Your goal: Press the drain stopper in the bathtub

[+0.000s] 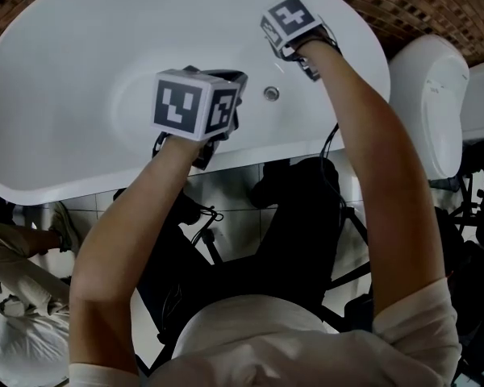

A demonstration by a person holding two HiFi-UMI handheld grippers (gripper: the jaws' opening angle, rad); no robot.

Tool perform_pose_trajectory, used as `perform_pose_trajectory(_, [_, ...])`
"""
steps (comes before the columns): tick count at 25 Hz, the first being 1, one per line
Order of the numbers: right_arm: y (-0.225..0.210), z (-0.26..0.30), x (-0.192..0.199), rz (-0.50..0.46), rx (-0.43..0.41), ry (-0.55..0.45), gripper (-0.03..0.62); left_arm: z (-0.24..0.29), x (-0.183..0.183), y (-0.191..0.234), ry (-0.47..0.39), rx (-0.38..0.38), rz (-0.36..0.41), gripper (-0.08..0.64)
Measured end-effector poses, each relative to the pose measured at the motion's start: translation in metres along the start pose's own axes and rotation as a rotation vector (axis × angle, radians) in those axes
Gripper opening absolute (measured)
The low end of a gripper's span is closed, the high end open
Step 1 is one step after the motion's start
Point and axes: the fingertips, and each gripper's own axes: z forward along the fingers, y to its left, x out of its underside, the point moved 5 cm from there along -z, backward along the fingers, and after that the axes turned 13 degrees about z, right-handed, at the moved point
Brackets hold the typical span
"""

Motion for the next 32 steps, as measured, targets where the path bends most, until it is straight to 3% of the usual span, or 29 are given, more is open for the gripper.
perform_pose_trajectory(8, [0.013, -0.053, 0.005, 0.034, -0.004, -0.104, 0.015, -0.03, -0.009, -0.015, -0.051, -0.031, 0.002, 0.009])
perform_pose_trajectory(17, [0.038, -0.121, 0.022, -0.019, 0.024, -0.256, 0.015, -0.067, -0.011, -0.047, -0.122, -0.047, 0.021, 0.009])
perform_pose_trajectory(22, [0.058, -0.153, 0.031, -0.046, 0.001, -0.317, 0.015, -0.085, -0.008, -0.063, -0.149, -0.051, 0.025, 0.009])
perform_pose_trajectory(26, [0.083, -0.175, 0.036, -0.052, -0.071, -0.379, 0.015, -0.096, -0.006, -0.074, -0.171, -0.062, 0.04, 0.009])
perform_pose_trajectory(32, [0.099, -0.196, 0.049, -0.053, -0.08, -0.427, 0.015, -0.113, -0.002, -0.085, -0.209, -0.076, 0.073, 0.009])
